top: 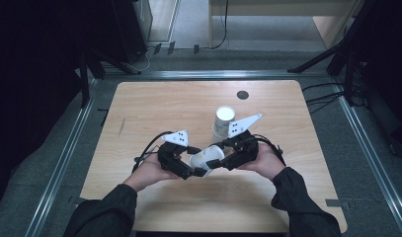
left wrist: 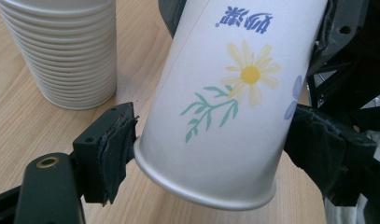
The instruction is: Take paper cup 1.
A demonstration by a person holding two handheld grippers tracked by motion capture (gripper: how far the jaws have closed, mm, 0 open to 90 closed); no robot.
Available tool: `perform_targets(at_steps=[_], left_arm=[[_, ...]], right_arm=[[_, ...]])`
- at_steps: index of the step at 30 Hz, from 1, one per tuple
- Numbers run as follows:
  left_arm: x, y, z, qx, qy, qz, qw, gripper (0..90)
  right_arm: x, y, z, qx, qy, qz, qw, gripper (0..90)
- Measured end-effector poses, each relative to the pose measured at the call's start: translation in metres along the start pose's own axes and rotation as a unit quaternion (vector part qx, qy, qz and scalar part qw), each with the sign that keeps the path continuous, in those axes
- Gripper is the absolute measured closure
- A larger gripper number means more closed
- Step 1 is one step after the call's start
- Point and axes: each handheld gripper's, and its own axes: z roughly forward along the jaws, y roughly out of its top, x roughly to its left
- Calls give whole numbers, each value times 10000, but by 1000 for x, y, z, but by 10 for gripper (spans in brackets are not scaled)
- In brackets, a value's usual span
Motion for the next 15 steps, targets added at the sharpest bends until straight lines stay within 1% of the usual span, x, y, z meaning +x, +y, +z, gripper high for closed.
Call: perform_targets(at_steps=[15], left_arm=[[-1,0,2,14,35,164,9999,199]], right_arm=[[0,2,3,-61,45,69,9999,352]])
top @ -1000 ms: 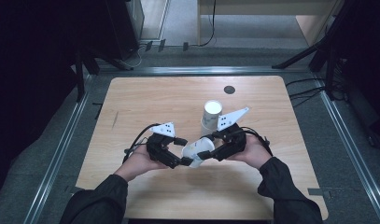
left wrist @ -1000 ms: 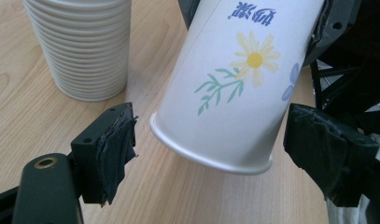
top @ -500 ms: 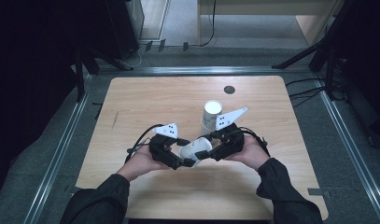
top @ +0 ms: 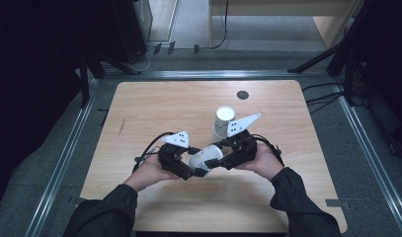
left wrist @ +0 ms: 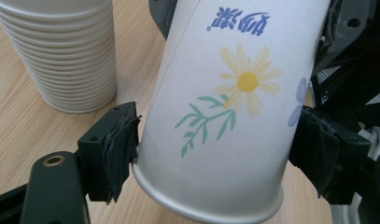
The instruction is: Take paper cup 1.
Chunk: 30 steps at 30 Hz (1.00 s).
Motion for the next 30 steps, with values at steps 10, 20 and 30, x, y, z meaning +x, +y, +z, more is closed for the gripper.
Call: perform_targets(at_steps=[10,20,30], left_arm=[[-1,0,0,27,-14,108,9999,234],[-3,0,0,91,56,226,9997,254],[-4,1,0,86,99,228,9997,266]], right_arm=[[1,0,2,39,0,3,10000,353],[1,0,3,68,-11,-29,10000,350],[1,1,1,68,-52,-34,10000,338]])
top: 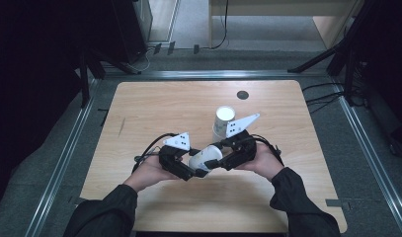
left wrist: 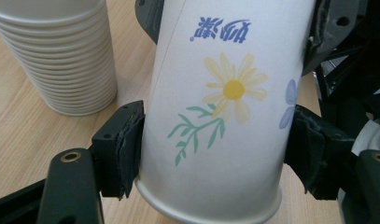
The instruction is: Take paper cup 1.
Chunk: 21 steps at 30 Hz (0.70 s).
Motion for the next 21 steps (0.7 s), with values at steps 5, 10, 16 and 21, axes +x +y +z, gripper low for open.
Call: perform_targets(at_steps=[5,10,16,21], left_arm=[[1,0,-2,-41,-36,-32,10000,269],[1,0,-5,-66,-38,-69,9999,270],[2,-1,-9,-77,-14,-123,9999,273],[3,0,-14,-111,23,-129,9999,276]], right_arm=[[0,0,0,-22,-43,-40,10000,327],[3,-1,0,-15,-111,-215,9997,292],[4,-2,-4,-104,-144,-218,9996,267],[3,-3,-11,-190,-214,-141,9995,262]])
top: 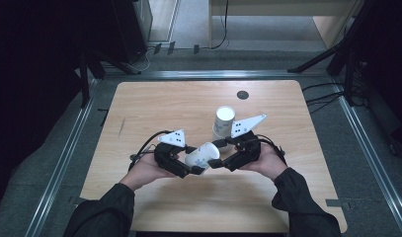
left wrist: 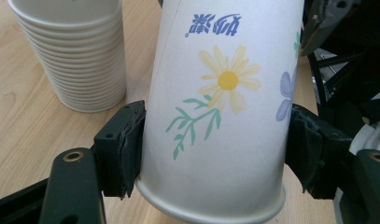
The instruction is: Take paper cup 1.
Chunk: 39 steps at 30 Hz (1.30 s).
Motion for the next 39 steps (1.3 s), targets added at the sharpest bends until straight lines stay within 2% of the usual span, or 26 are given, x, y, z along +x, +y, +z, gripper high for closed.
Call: perform_targets(at_steps=[7,13,16,19,25,29,33,35,38,39], left_arm=[[2,2,-8,117,46,62,9999,277],[6,16,-13,539,106,172,9983,278],[6,23,-13,758,141,275,9966,278],[5,31,-14,1010,148,405,9940,278],[3,50,-21,1508,243,629,9863,278],[1,60,-21,1894,260,767,9786,278],[-1,68,-19,2176,276,926,9712,278],[-1,69,-18,2277,290,937,9688,278],[0,71,-14,2518,202,968,9627,278],[0,71,-13,2569,180,951,9616,278]], right_arm=[[2,-7,-11,60,-76,-49,9999,259],[0,-13,-19,48,-229,21,9997,258],[0,-17,-20,45,-272,10,9996,270],[0,-17,-19,26,-297,7,9996,270],[3,-18,-16,-17,-311,-36,9995,268],[3,-19,-12,-5,-329,-49,9994,267],[2,-19,-7,8,-368,-17,9993,266],[2,-19,-6,-20,-388,-28,9992,261],[3,-18,-6,-101,-414,-23,9991,261],[3,-18,-5,-124,-434,-37,9990,261]])
